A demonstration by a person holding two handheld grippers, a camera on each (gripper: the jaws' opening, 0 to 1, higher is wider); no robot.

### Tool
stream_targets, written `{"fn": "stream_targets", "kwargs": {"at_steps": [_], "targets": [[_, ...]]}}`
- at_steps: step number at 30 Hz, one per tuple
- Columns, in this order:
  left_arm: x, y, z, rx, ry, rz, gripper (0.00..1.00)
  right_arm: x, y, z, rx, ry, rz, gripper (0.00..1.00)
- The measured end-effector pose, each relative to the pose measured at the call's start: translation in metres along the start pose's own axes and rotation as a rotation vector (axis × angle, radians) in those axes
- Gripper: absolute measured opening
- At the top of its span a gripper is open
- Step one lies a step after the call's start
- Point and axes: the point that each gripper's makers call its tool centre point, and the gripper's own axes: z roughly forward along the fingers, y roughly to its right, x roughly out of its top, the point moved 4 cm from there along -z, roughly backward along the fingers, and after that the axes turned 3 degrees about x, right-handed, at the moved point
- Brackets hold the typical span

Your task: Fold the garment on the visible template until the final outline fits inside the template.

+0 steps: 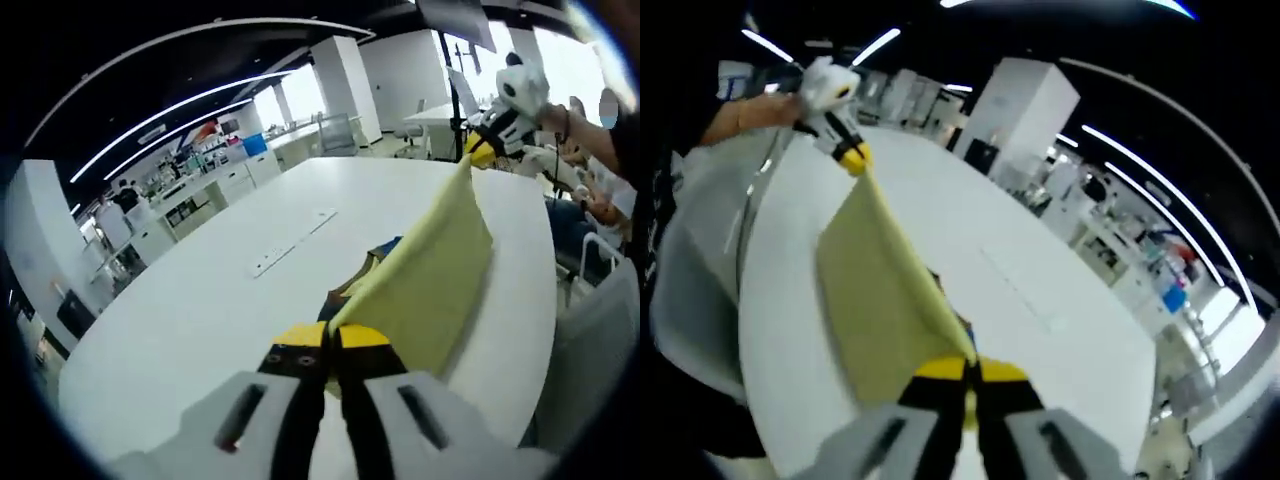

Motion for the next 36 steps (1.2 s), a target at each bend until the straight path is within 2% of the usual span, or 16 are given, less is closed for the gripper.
{"fn": "stream_targets", "kwargs": {"at_steps": [4, 11, 14, 17, 19, 25, 27, 34, 36], "targets": [[-0.002, -0.008, 0.013, -0.007, -0.004, -0.027, 0.0, -0.001, 0.009, 0.013, -0.016, -0.021, -0.01, 0.0], [-0.019, -0.014, 0.039, -0.019, -0.078, -0.094, 0.0, -0.006, 0.017, 0.043, -0.008, -0.048, -0.027, 0.0], [-0.027, -0.019, 0.05, -0.032, -0.077, -0.144, 0.0, -0.014, 0.02, 0.056, 0.009, -0.074, -0.001, 0.0], [-0.029, -0.02, 0.058, -0.046, -0.07, -0.157, 0.0, -0.021, 0.022, 0.067, 0.019, -0.101, 0.005, 0.0], [-0.034, -0.022, 0.066, -0.047, -0.087, -0.171, 0.0, -0.024, 0.022, 0.076, 0.028, -0.109, 0.011, 0.0], [-0.054, -0.028, 0.093, -0.064, -0.122, -0.155, 0.0, -0.032, 0.025, 0.098, 0.036, -0.148, 0.02, 0.0], [-0.062, -0.029, 0.1, -0.078, -0.136, -0.179, 0.0, -0.037, 0.026, 0.107, 0.04, -0.16, 0.027, 0.0], [-0.081, -0.033, 0.12, -0.097, -0.175, -0.184, 0.0, -0.052, 0.029, 0.136, 0.077, -0.19, 0.051, 0.0], [-0.083, -0.035, 0.125, -0.093, -0.16, -0.211, 0.0, -0.058, 0.028, 0.143, 0.093, -0.203, 0.041, 0.0]]}}
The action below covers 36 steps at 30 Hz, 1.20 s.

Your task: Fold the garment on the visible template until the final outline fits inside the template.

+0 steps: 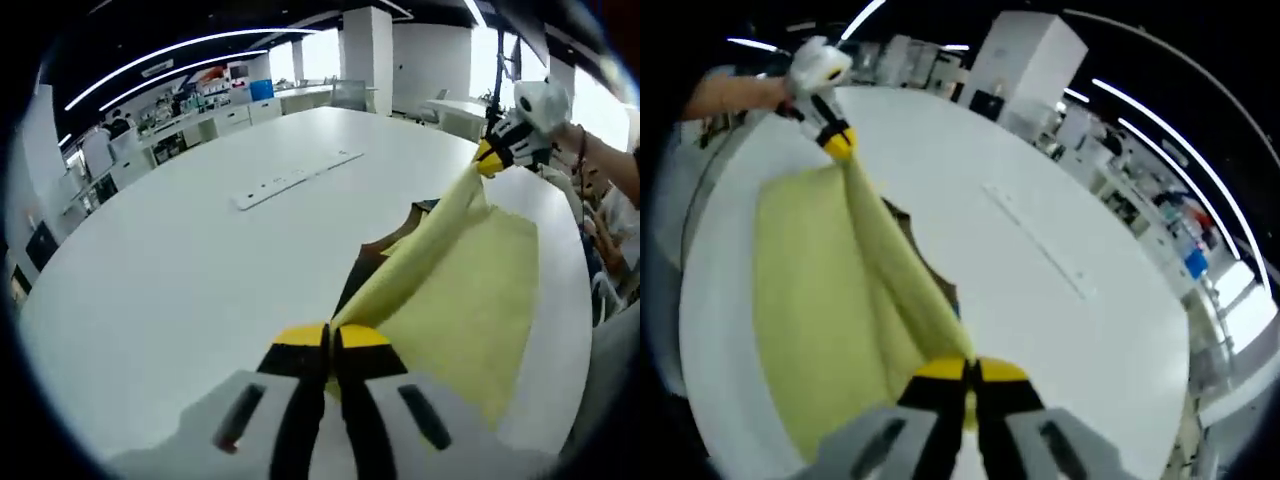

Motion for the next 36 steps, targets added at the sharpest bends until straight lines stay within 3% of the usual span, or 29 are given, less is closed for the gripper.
{"fn": "stream_targets", "kwargs": {"at_steps": [7, 16, 20, 24, 31, 36], "targets": [[-0.015, -0.006, 0.017, -0.007, -0.033, -0.03, 0.02, -0.009, 0.002, 0.021, 0.03, -0.021, -0.018, 0.0], [-0.023, -0.014, 0.023, 0.022, -0.05, -0.041, 0.11, -0.024, 0.003, 0.04, 0.041, -0.04, 0.074, 0.0], [-0.025, -0.021, 0.022, 0.039, -0.046, -0.026, 0.14, -0.031, 0.005, 0.043, 0.029, -0.046, 0.107, 0.07], [-0.024, -0.022, 0.017, 0.037, -0.022, -0.085, 0.12, -0.03, 0.007, 0.035, 0.01, -0.025, 0.136, 0.13], [-0.013, -0.015, 0.002, 0.012, 0.036, -0.027, 0.14, -0.025, 0.003, 0.023, 0.009, 0.038, 0.137, 0.24], [-0.018, -0.003, 0.002, -0.018, -0.003, 0.051, 0.21, -0.026, -0.003, 0.026, 0.018, 0.047, 0.111, 0.23]]}}
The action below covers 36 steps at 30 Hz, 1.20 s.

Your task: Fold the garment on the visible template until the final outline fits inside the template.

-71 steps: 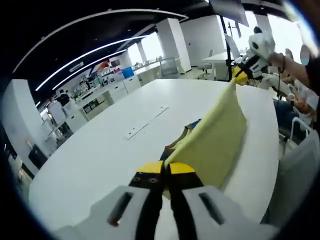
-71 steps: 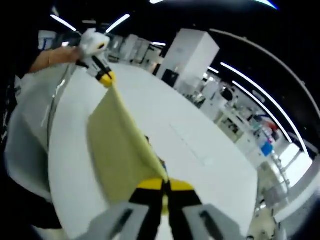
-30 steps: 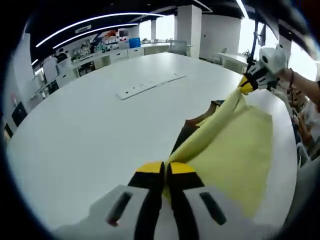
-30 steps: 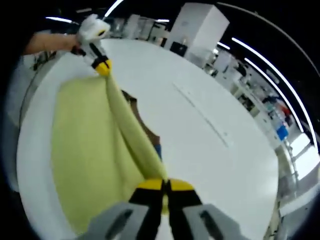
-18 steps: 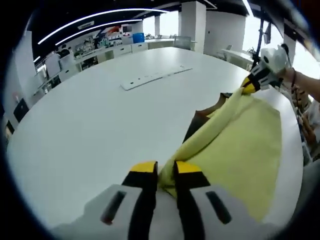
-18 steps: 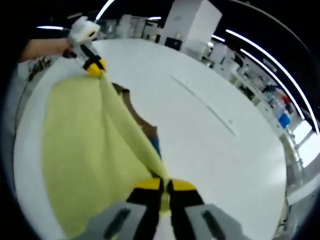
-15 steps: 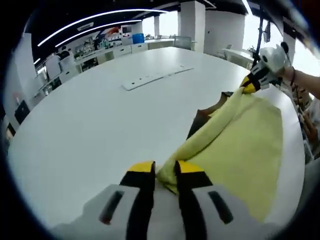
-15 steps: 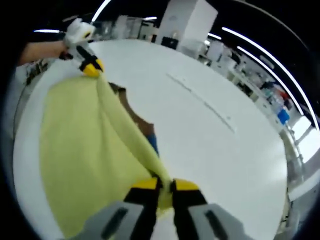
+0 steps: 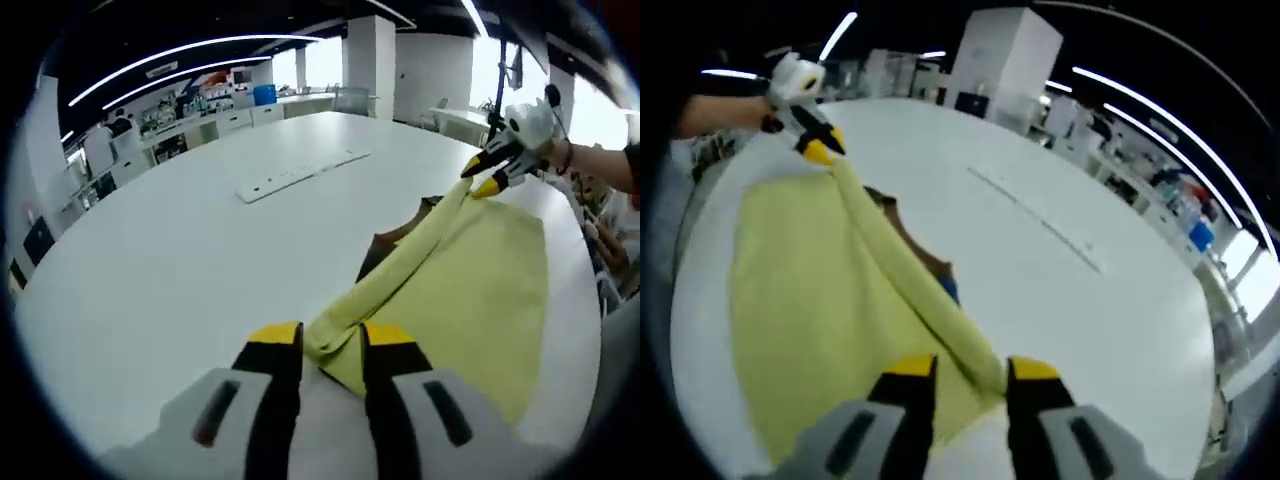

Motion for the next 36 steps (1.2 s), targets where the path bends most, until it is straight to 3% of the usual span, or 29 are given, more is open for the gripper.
{"fn": "stream_targets", "kwargs": {"at_steps": [3, 5, 8, 10, 15, 20, 24, 26, 28, 30, 32, 36], "targets": [[-0.012, -0.004, 0.008, 0.027, -0.054, 0.061, 0.19, -0.004, 0.0, 0.005, -0.015, -0.034, -0.073, 0.22], [-0.015, -0.006, 0.012, 0.031, -0.055, 0.065, 0.19, -0.005, 0.0, 0.006, -0.032, -0.051, -0.109, 0.2], [-0.018, -0.015, 0.016, 0.075, -0.074, 0.16, 0.16, -0.005, 0.001, 0.01, -0.036, -0.047, -0.111, 0.15], [-0.018, -0.016, 0.017, 0.085, -0.066, 0.182, 0.14, -0.009, 0.005, 0.011, -0.069, -0.075, -0.12, 0.13], [-0.018, -0.014, 0.02, 0.097, -0.044, 0.252, 0.1, -0.007, 0.0, 0.016, -0.111, -0.063, -0.154, 0.05], [-0.013, -0.021, 0.015, 0.131, -0.034, 0.252, 0.05, -0.005, 0.007, 0.016, -0.152, -0.054, -0.103, 0.05], [-0.002, -0.032, 0.011, 0.177, 0.033, 0.143, 0.04, 0.002, 0.016, 0.01, -0.201, 0.005, 0.013, 0.04], [0.002, -0.038, 0.008, 0.215, 0.053, 0.053, 0.06, 0.006, 0.021, 0.003, -0.237, 0.03, 0.086, 0.05], [0.001, -0.047, 0.005, 0.253, 0.054, -0.039, 0.01, 0.006, 0.028, -0.002, -0.259, 0.066, 0.183, 0.07], [0.003, -0.047, 0.003, 0.251, 0.072, -0.099, 0.02, 0.007, 0.03, -0.005, -0.249, 0.099, 0.259, 0.11], [0.002, -0.047, 0.001, 0.216, 0.116, -0.217, 0.09, 0.005, 0.032, -0.006, -0.23, 0.124, 0.339, 0.19], [0.002, -0.04, -0.006, 0.201, 0.13, -0.243, 0.16, 0.008, 0.031, -0.01, -0.171, 0.182, 0.485, 0.32]]}}
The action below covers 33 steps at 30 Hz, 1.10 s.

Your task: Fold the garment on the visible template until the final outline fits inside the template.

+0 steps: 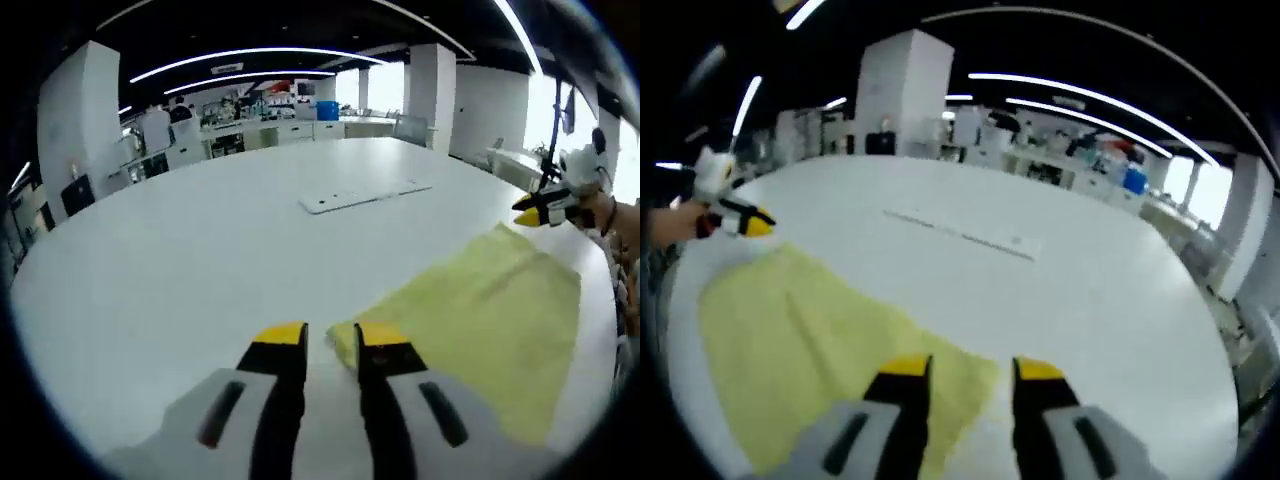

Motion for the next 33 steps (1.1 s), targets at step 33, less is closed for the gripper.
{"fn": "stream_targets", "kwargs": {"at_steps": [33], "targets": [[-0.064, 0.069, -0.079, -0.065, -0.089, -0.146, 0.45, -0.077, -0.056, -0.078, 0.136, -0.128, 0.136, 0.58]]}}
